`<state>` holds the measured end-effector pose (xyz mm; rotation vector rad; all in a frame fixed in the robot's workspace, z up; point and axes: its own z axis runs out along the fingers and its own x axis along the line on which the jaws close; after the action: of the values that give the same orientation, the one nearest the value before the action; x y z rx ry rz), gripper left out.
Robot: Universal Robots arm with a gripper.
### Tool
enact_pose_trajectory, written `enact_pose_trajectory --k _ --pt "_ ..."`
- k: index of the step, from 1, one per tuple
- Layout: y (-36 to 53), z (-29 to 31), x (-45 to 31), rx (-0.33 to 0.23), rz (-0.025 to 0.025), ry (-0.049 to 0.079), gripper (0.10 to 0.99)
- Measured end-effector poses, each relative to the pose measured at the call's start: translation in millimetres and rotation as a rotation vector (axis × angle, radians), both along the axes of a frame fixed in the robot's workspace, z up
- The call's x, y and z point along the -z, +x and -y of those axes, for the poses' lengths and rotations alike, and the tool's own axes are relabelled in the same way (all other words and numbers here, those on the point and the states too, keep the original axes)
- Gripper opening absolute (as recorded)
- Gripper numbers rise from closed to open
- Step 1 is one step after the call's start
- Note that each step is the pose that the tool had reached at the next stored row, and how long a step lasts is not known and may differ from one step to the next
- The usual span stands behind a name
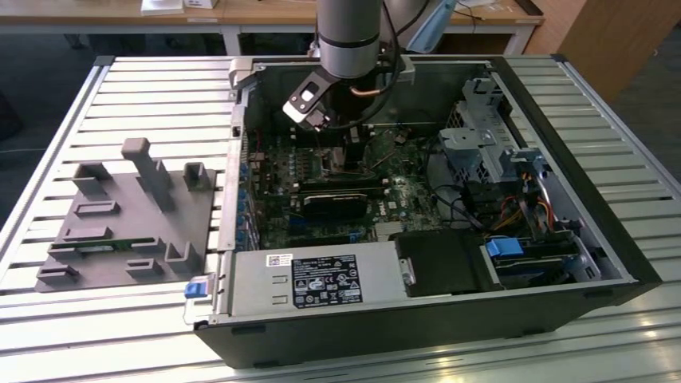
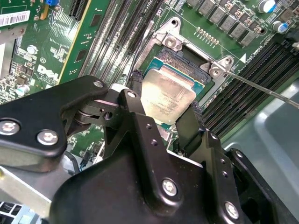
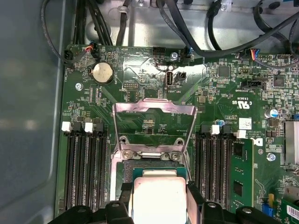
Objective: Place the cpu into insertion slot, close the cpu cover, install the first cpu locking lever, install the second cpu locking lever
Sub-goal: 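Place the cpu into insertion slot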
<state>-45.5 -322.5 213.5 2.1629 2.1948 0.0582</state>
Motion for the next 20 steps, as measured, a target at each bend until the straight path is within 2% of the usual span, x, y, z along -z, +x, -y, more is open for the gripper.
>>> enact_pose_trajectory --k 11,20 --pt "-0.2 -0.6 9.9 0.003 0.0001 0.0 0.541" --pt "-0.3 -3.7 11.4 0.005 0.0001 0.0 0.541"
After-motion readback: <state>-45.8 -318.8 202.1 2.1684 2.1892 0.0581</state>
